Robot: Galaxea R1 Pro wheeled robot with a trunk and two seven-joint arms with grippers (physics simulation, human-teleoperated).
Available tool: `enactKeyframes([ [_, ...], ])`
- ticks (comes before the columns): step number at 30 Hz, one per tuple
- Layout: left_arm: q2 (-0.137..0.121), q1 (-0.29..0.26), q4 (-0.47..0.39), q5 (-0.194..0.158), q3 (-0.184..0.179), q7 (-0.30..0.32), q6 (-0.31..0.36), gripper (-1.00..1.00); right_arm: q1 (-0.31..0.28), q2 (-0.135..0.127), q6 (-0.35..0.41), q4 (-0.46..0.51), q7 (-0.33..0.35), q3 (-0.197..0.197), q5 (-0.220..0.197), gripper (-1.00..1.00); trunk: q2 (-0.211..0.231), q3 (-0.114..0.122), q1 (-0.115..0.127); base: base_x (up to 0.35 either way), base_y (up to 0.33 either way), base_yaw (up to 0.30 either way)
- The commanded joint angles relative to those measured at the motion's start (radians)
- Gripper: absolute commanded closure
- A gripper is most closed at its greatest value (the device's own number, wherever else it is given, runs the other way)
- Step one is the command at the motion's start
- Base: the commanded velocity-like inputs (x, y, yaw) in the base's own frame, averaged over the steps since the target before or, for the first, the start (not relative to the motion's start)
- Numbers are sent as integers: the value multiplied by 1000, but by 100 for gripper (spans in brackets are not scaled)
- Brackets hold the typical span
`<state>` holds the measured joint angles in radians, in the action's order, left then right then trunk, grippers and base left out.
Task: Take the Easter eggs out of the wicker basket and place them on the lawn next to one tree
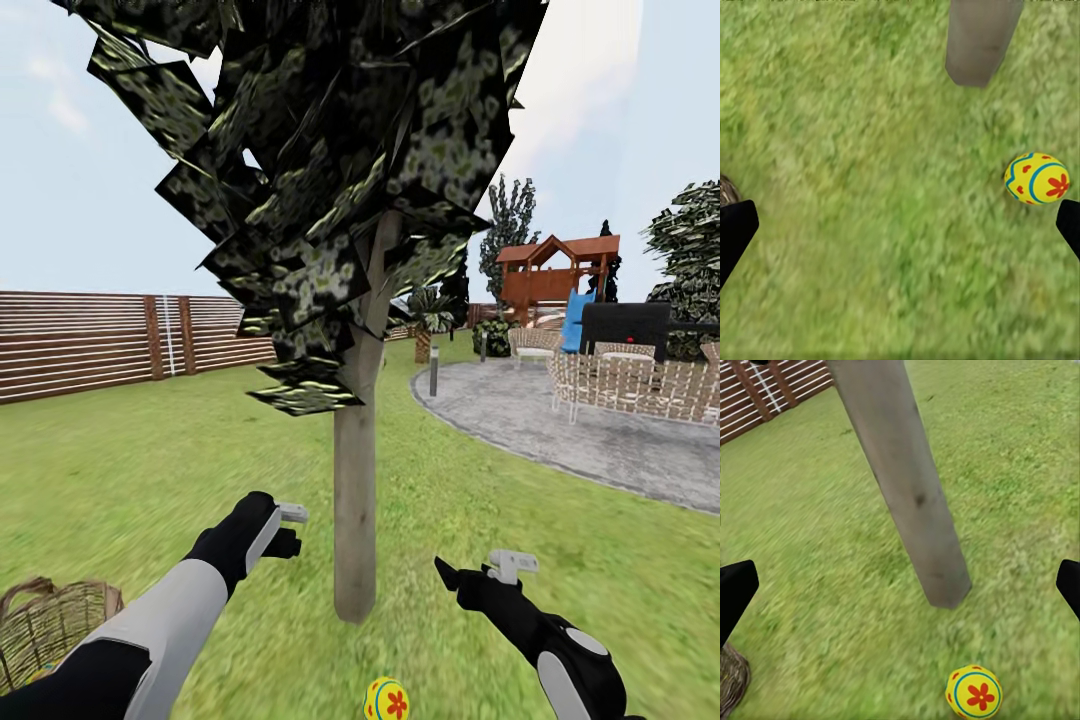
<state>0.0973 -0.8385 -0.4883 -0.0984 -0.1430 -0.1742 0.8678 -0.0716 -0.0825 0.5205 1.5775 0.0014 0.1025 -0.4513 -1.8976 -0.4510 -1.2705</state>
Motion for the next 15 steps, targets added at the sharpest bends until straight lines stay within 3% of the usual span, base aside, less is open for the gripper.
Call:
enactKeyframes([
  [1, -1, -1, -1, -11, -6, -8, 4, -100, -1, -1, 4, 1, -1, 1, -2, -100, 7, 2, 4, 0, 0, 0],
  [7, -1, -1, -1, -11, -6, -8, 4, -100, -1, 1, 4, 1, -4, 2, -2, -100, 49, 21, 27, 0, 0, 42],
  [15, -1, -1, -1, -11, -6, -8, 4, -100, -1, 1, 4, 1, -2, 0, -4, -100, 105, 46, 58, 0, 0, 165],
])
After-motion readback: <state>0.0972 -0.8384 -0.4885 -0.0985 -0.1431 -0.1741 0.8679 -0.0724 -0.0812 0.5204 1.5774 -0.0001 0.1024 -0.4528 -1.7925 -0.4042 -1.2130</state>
